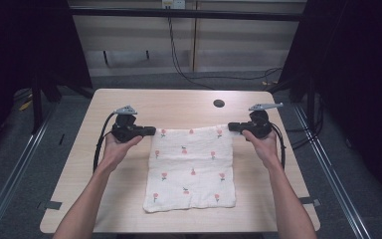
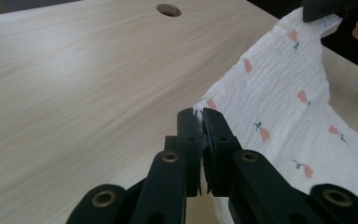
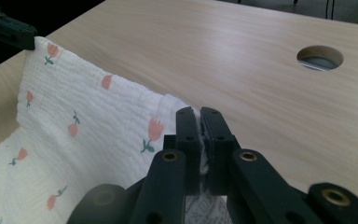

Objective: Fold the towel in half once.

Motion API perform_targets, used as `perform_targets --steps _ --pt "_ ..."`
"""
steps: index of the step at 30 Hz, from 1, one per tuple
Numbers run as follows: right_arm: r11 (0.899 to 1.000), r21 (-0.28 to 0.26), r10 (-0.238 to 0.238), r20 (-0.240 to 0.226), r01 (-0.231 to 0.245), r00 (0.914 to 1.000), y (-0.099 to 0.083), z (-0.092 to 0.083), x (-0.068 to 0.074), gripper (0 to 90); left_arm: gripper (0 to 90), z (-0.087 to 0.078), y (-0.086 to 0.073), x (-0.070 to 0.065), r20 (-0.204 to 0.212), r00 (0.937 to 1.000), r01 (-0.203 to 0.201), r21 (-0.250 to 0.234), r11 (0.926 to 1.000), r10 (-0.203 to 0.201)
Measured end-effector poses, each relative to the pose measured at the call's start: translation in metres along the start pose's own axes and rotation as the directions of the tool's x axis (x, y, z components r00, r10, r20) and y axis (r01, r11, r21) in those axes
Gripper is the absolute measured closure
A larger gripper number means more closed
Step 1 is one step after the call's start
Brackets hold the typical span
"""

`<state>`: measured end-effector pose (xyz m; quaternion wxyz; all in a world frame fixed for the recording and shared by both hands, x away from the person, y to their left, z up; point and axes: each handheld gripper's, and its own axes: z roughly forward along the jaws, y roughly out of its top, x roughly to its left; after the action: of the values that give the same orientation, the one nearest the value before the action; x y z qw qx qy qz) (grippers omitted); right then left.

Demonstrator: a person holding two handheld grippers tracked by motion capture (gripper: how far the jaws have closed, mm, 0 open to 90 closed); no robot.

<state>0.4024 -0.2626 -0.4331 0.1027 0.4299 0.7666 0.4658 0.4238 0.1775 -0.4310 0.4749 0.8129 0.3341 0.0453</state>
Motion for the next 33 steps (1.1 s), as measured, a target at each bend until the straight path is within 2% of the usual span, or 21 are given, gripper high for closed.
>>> perform_targets --steps 4,5,6,7,9,12,16,21,29,33 --pt "1.000 -0.022 -0.004 0.008 0.005 1.0000 0.009 -0.006 -0.001 87.0 86.7 -0.004 0.005 -0.001 -0.009 0.9999 -0.006 -0.013 0.9999 0.006" --pt "1.000 -0.031 -0.004 0.008 0.004 1.0000 0.011 -0.007 -0.001 87.0 86.7 -0.006 0.005 -0.002 0.008 1.0000 -0.002 -0.027 0.9996 0.003" --pt "0.999 -0.044 0.002 0.003 -0.002 1.0000 0.012 -0.009 0.000 87.0 86.7 -0.006 0.004 -0.004 0.014 0.9998 -0.012 -0.023 0.9997 0.012" --pt "0.999 -0.050 0.001 -0.001 -0.001 1.0000 0.011 -0.009 0.001 87.0 86.7 -0.004 0.002 -0.006 0.000 0.9996 -0.030 -0.009 0.9995 0.030" --pt "0.999 -0.053 -0.008 -0.010 0.008 0.9999 0.007 -0.009 0.004 87.1 86.7 -0.002 -0.005 -0.007 -0.004 0.9993 -0.036 0.011 0.9993 0.036" --pt "0.999 -0.047 -0.013 -0.017 0.012 0.9998 -0.003 -0.010 0.006 87.1 86.7 -0.002 -0.012 -0.004 -0.008 0.9997 -0.022 0.010 0.9997 0.022" --pt "0.999 -0.037 -0.015 -0.025 0.014 0.9996 -0.012 -0.013 0.007 87.1 86.7 -0.006 -0.016 -0.006 0.001 0.9996 -0.029 0.009 0.9995 0.029" --pt "0.999 -0.035 -0.035 -0.038 0.033 0.9987 -0.017 -0.018 0.014 87.1 86.7 -0.014 -0.019 -0.012 0.022 0.9986 -0.047 -0.005 0.9989 0.047" --pt "0.995 -0.074 -0.065 -0.057 0.061 0.9962 -0.021 -0.034 0.026 87.0 86.6 -0.024 -0.023 -0.025 0.025 0.9966 -0.077 -0.020 0.9968 0.078" --pt "0.994 -0.075 -0.079 -0.065 0.074 0.9947 -0.024 -0.042 0.031 87.0 86.6 -0.029 -0.023 -0.032 0.033 0.9942 -0.102 -0.013 0.9947 0.102"
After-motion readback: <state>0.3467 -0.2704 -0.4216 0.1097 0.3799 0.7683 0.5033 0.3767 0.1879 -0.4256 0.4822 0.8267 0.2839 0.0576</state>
